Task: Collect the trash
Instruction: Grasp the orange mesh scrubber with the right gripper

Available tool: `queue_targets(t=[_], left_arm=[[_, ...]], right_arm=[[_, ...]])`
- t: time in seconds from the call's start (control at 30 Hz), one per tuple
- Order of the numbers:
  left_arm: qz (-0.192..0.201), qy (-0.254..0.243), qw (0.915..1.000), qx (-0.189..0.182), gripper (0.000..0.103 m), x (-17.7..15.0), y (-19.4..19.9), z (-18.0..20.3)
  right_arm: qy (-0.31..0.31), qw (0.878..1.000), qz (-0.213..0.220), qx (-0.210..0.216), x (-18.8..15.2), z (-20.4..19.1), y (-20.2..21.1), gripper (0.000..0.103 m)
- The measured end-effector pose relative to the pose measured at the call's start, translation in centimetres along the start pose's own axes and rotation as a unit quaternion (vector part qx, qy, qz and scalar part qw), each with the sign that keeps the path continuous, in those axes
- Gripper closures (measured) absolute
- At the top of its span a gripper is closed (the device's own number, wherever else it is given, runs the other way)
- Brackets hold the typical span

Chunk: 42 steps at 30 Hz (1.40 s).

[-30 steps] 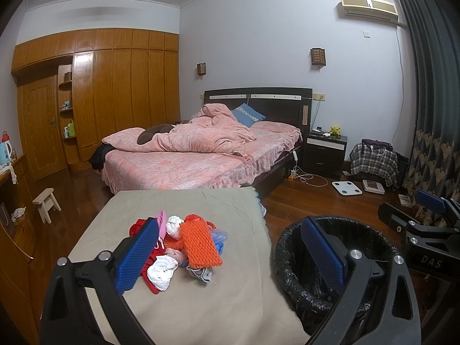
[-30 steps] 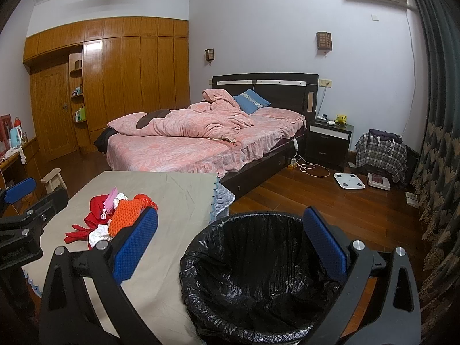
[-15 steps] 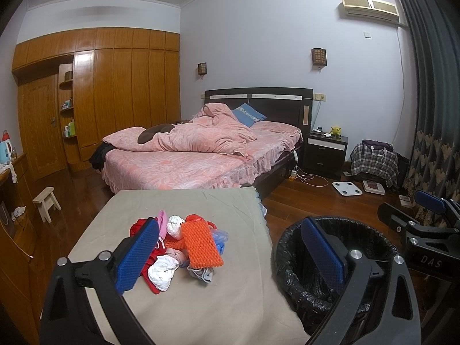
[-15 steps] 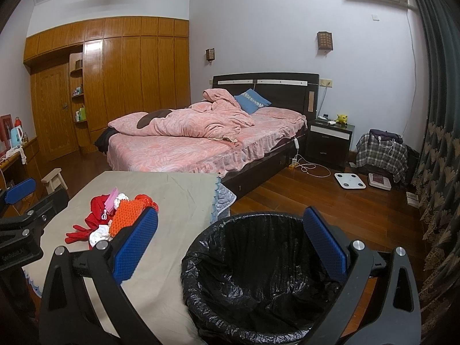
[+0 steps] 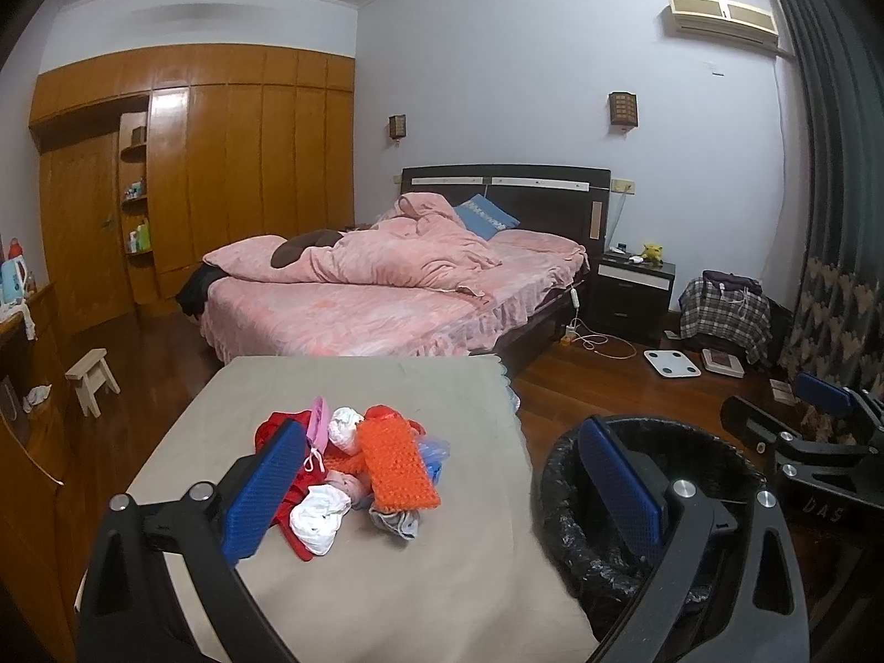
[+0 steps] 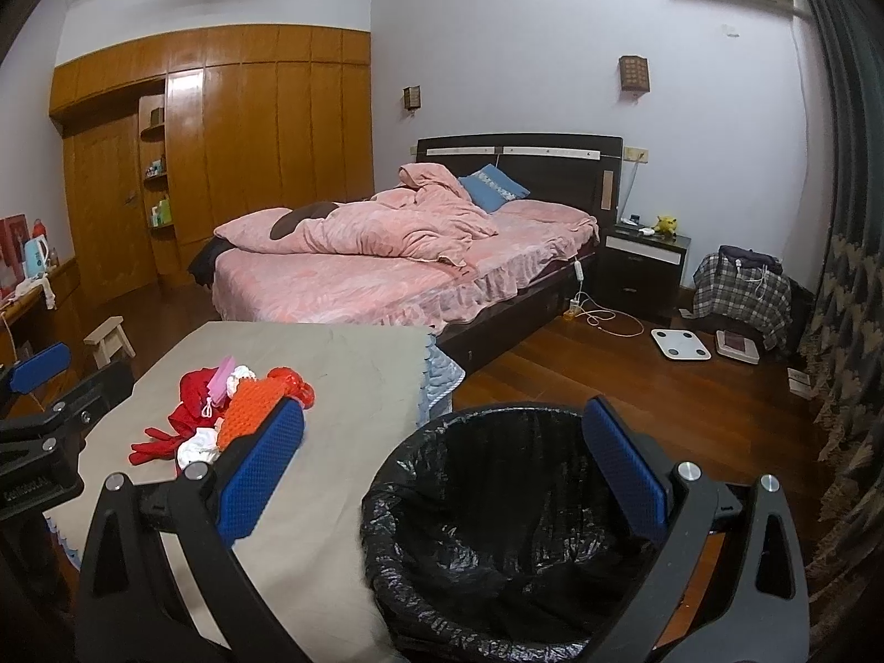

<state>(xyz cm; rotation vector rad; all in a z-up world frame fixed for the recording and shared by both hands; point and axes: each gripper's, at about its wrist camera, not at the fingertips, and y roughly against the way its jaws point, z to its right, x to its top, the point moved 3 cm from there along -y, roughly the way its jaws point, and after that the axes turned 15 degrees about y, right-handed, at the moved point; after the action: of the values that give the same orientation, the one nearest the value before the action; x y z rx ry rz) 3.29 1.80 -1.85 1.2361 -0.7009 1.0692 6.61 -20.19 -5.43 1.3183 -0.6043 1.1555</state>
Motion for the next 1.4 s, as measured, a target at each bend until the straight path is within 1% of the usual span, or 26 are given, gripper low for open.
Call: queue_targets(t=[0.17, 0.27, 0.37, 0.53, 0.67, 0.77, 0.83, 0.9, 0.93, 1.13, 1.33, 1.37, 1.4], left_arm=[[0.001, 0.005, 0.9999, 0.011, 0.006, -0.1, -0.8, -1.2], [0.002, 0.012, 0.9995, 0.030, 0.006, -0.1, -1.6, -2.8], [0.001, 0.020, 0.9984, 0.054, 0.006, -0.1, -2.8, -5.3], [-0.003, 0.033, 0.9948, 0.096, 0.006, -0.3, -4.8, -9.6], [-0.003, 0.039, 0.9929, 0.113, 0.006, -0.6, -6.5, -12.4], [-0.001, 0.041, 0.9923, 0.117, 0.006, -1.0, -7.5, -14.0], [-0.002, 0.037, 0.9918, 0.122, 0.006, -1.2, -8.3, -14.9], [-0.005, 0.034, 0.9911, 0.128, 0.006, -1.4, -9.0, -15.6], [-0.008, 0.035, 0.9908, 0.130, 0.006, -1.5, -9.4, -15.9], [-0.021, 0.045, 0.9891, 0.139, 0.006, -2.0, -10.9, -17.6], [-0.033, 0.054, 0.9872, 0.146, 0.006, -2.4, -12.0, -18.8], [-0.034, 0.056, 0.9870, 0.146, 0.006, -2.5, -12.1, -19.0], [-0.036, 0.058, 0.9869, 0.146, 0.006, -2.5, -12.2, -19.1]], right_arm=[[0.004, 1.000, 0.002, 0.009, 0.2, -0.9, -1.1, 0.005], [0.004, 1.000, 0.002, 0.021, 0.5, -1.7, -2.3, 0.005], [0.003, 0.999, 0.005, 0.032, 0.8, -2.9, -3.9, 0.005], [0.005, 0.998, 0.006, 0.065, 1.2, -5.9, -7.6, 0.005], [0.008, 0.997, 0.003, 0.082, 1.4, -8.4, -10.6, 0.005], [0.015, 0.995, -0.008, 0.100, 1.2, -10.7, -13.4, 0.006], [0.019, 0.993, -0.021, 0.113, 0.9, -11.9, -15.0, 0.010], [0.021, 0.991, -0.034, 0.125, 0.6, -13.2, -16.6, 0.018], [0.025, 0.991, -0.038, 0.128, 0.4, -13.7, -17.3, 0.019], [0.050, 0.985, -0.070, 0.148, -0.8, -16.7, -20.8, 0.021], [0.068, 0.979, -0.093, 0.170, -1.7, -18.9, -22.9, 0.032], [0.068, 0.978, -0.096, 0.175, -1.8, -19.2, -23.1, 0.036], [0.066, 0.976, -0.099, 0.184, -1.9, -19.4, -23.2, 0.042]])
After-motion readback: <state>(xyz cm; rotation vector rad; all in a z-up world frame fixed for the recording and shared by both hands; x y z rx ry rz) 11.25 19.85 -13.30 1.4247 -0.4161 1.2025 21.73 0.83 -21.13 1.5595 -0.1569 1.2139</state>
